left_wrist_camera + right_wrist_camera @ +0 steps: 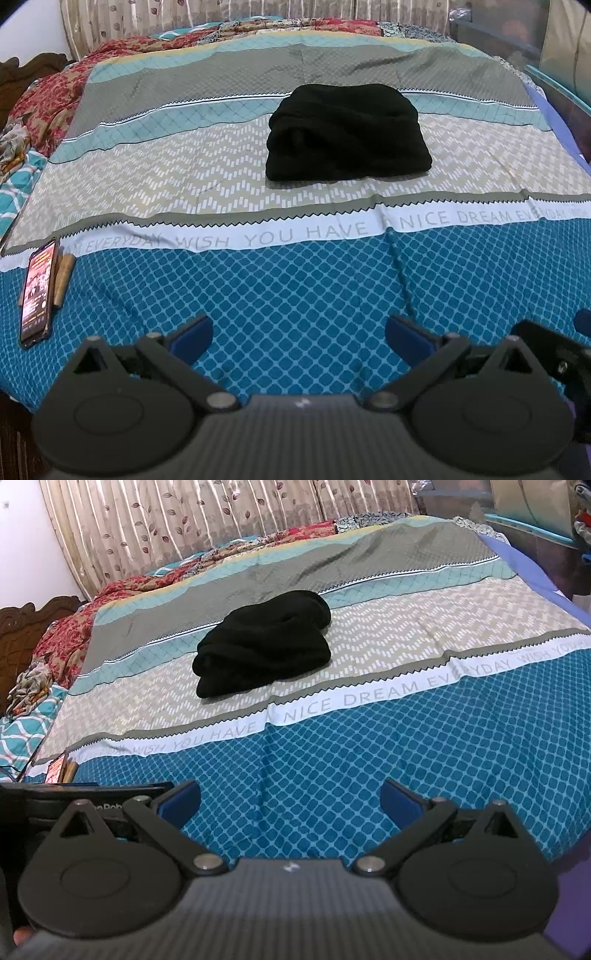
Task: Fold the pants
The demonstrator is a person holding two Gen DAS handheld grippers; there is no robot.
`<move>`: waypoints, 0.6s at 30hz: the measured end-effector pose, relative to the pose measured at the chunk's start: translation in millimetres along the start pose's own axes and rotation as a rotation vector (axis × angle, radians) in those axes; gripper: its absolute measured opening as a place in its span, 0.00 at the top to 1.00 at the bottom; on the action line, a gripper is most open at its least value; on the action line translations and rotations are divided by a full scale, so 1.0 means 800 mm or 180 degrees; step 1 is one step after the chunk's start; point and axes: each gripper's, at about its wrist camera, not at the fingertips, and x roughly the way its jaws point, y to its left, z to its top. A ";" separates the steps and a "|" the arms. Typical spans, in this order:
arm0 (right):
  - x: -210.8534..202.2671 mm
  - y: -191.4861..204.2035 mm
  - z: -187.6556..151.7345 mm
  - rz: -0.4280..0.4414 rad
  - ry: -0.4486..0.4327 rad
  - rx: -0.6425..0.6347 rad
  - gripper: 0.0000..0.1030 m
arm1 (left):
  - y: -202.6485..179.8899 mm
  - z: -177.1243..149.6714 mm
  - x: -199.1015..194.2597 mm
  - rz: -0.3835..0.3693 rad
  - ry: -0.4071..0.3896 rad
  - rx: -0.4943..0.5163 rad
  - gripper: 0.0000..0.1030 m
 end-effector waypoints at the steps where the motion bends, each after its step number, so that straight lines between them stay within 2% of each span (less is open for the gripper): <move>1: -0.001 0.000 -0.001 -0.0006 0.0002 0.0005 0.00 | 0.001 0.000 0.001 0.0001 0.0017 -0.0006 0.00; 9: 0.001 -0.004 -0.001 -0.0047 0.0023 0.0059 0.00 | 0.002 0.000 0.003 0.0046 0.0041 -0.0022 0.00; 18: -0.001 -0.002 0.000 -0.0071 0.0015 0.0004 0.00 | 0.004 0.000 -0.008 0.0120 -0.0159 -0.0029 0.00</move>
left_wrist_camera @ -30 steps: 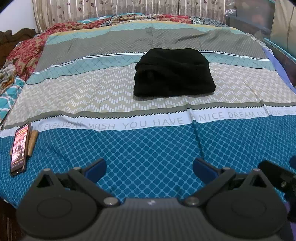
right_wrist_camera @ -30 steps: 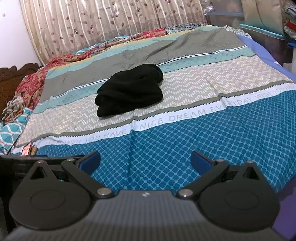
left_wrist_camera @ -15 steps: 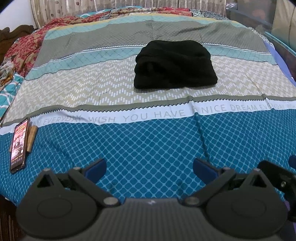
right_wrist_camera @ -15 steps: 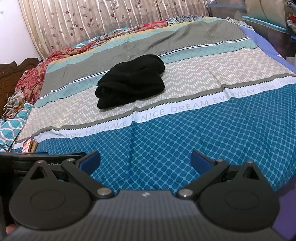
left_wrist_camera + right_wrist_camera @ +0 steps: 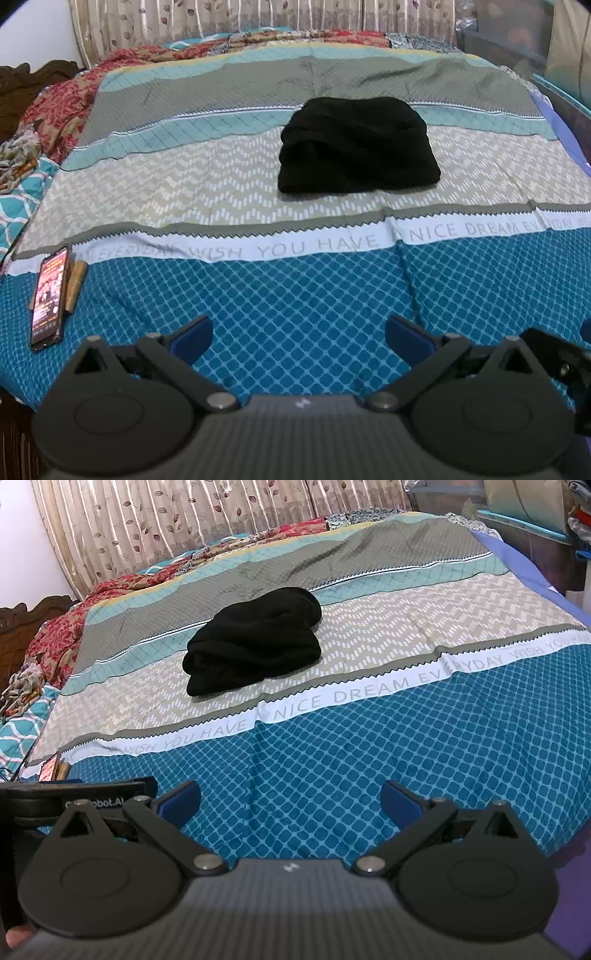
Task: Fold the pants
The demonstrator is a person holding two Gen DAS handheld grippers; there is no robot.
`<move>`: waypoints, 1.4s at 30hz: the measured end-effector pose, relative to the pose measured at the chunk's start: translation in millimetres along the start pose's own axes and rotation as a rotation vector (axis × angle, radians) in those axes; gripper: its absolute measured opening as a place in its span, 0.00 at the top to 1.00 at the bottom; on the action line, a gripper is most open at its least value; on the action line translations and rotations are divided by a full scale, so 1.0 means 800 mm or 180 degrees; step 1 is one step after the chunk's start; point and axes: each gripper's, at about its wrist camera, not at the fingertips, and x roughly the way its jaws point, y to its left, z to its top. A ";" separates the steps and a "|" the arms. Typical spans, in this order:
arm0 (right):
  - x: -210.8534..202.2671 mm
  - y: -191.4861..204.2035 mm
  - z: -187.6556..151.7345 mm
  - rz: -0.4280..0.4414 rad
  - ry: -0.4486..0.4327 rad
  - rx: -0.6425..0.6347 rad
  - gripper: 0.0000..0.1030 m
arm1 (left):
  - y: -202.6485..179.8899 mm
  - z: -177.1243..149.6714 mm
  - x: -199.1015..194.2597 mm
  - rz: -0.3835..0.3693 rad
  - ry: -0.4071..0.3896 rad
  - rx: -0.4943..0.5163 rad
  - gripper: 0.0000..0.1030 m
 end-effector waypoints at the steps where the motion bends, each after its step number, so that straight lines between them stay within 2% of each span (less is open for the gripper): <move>1: 0.000 0.001 0.000 -0.0006 0.0000 -0.0012 0.00 | 0.001 0.000 -0.001 0.0027 -0.0022 0.0001 0.00; 8: 0.000 0.007 0.001 -0.0078 -0.0030 -0.0156 0.00 | -0.001 0.000 -0.006 0.0207 -0.0163 0.0082 0.00; 15: -0.003 0.006 0.002 -0.0107 -0.0102 -0.0152 0.00 | 0.000 -0.001 -0.004 0.0259 -0.0139 0.0083 0.00; 23: -0.004 0.008 0.001 -0.0114 -0.0121 -0.0140 0.00 | 0.001 -0.003 -0.004 0.0246 -0.0088 0.0067 0.00; 28: -0.008 0.008 0.002 -0.0118 -0.0183 -0.0144 0.00 | 0.000 -0.001 -0.012 0.0191 -0.0169 0.0087 0.00; 42: -0.026 0.009 0.017 -0.0132 -0.0472 -0.0213 0.00 | -0.013 0.031 -0.037 0.0087 -0.0267 0.0132 0.00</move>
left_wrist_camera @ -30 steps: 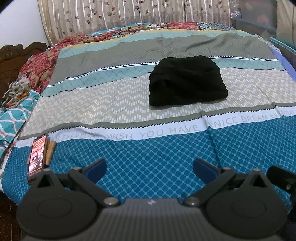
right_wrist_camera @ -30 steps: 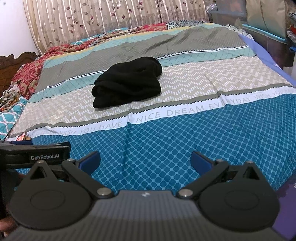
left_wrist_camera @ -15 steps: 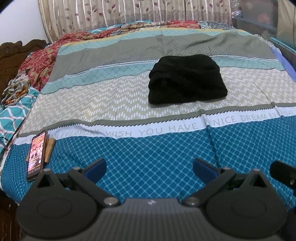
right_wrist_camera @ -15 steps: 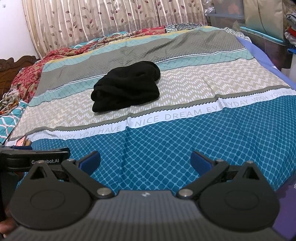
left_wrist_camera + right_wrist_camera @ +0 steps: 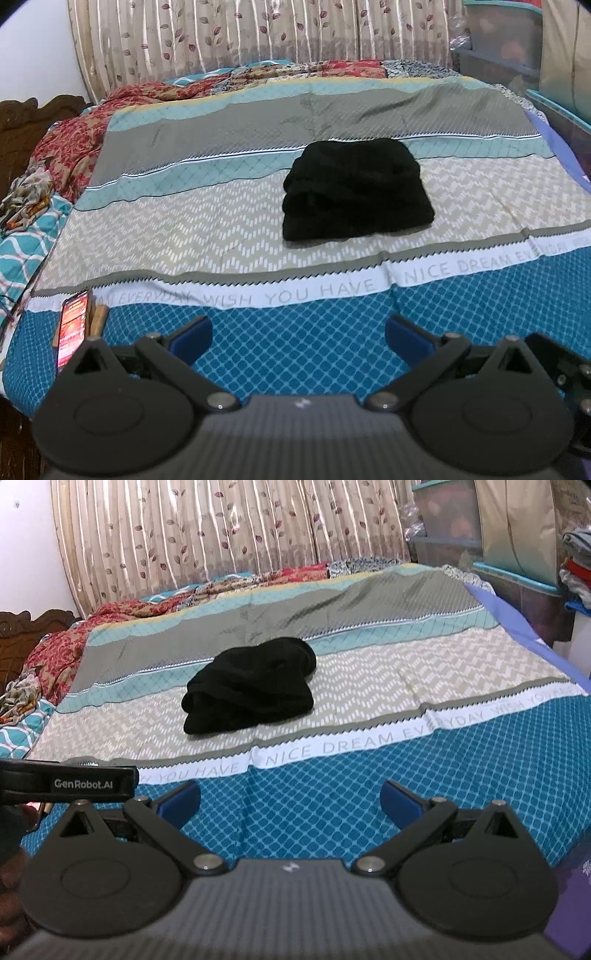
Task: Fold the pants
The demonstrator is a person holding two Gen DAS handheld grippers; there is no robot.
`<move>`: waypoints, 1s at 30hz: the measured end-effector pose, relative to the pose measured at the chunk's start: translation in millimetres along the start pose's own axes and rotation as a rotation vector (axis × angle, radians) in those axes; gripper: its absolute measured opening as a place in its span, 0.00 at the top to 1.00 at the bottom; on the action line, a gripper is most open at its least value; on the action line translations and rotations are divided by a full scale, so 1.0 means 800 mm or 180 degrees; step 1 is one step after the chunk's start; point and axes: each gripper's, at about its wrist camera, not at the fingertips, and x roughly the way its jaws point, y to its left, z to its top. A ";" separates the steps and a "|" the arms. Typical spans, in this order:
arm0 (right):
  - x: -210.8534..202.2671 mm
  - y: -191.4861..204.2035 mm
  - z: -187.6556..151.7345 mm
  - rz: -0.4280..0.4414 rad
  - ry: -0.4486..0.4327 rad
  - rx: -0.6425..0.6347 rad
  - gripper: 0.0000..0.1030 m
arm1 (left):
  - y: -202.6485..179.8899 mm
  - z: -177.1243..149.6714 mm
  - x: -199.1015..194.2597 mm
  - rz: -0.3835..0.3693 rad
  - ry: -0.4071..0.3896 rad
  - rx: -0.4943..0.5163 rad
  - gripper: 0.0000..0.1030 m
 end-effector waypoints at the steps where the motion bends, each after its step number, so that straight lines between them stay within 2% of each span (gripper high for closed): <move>1: -0.001 0.000 0.004 0.0018 0.0000 -0.0010 0.00 | -0.001 0.003 -0.002 -0.0005 -0.0009 0.0007 0.00; 10: -0.018 -0.005 0.031 0.0163 -0.0047 0.0053 0.00 | -0.009 0.027 -0.016 0.0066 -0.0103 0.0035 0.00; 19: -0.021 -0.007 0.027 0.0177 -0.0059 0.0101 0.00 | -0.021 0.025 -0.019 0.0209 -0.0121 0.0133 0.00; 30: -0.022 -0.011 0.024 0.0172 -0.0038 0.0185 0.00 | -0.020 0.020 -0.016 0.0243 -0.0058 0.0113 0.00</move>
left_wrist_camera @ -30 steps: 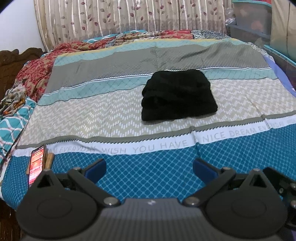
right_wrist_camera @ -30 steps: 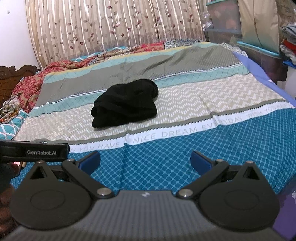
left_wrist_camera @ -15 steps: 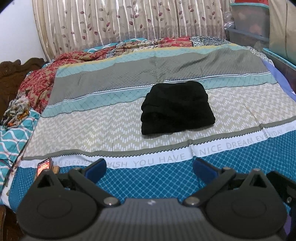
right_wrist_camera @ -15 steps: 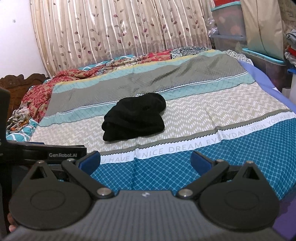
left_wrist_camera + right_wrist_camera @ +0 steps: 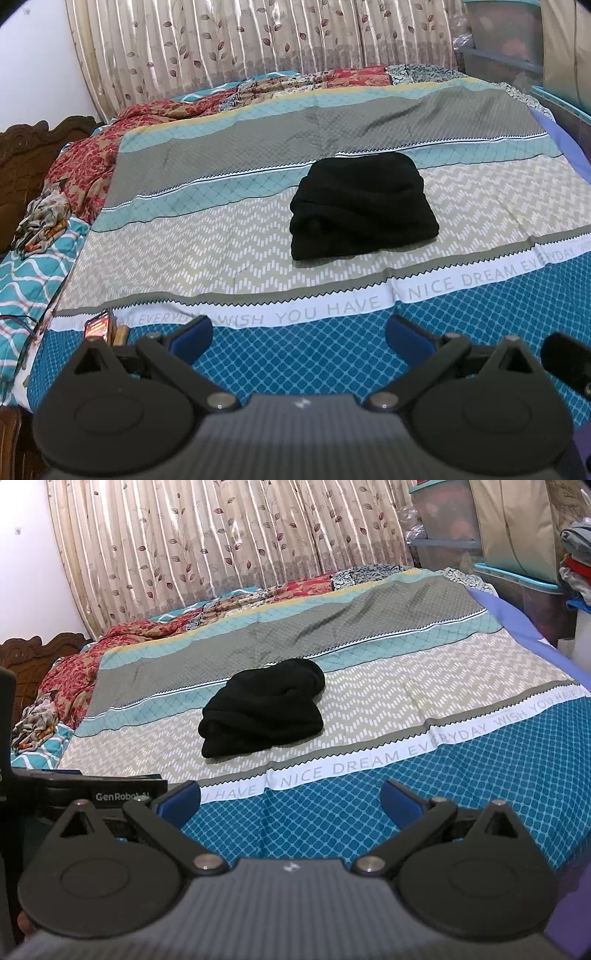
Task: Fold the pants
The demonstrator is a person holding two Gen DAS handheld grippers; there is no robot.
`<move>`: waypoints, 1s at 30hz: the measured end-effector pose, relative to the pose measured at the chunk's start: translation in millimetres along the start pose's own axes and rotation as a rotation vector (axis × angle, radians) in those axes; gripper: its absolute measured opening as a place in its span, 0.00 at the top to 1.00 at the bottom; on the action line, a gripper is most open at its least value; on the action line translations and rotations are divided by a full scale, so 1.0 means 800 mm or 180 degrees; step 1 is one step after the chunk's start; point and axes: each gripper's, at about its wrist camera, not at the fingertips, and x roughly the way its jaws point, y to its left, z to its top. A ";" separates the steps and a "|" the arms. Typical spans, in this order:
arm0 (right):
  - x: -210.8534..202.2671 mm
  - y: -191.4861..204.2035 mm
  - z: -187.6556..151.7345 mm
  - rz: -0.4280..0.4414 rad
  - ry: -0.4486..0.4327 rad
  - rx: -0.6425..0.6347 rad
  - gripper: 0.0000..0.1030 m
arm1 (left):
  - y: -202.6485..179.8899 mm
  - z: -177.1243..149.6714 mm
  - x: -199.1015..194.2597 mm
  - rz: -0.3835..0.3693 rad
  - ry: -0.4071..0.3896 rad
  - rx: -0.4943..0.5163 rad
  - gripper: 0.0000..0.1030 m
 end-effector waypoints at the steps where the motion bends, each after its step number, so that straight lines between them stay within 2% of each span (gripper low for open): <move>1: 0.000 0.001 0.000 -0.0001 0.0002 -0.0001 0.00 | 0.000 -0.001 0.000 0.0000 0.0006 -0.0004 0.00; 30: 0.005 -0.005 -0.005 0.0004 0.0093 0.0046 0.00 | -0.003 -0.012 0.012 0.0061 0.0162 0.0030 0.00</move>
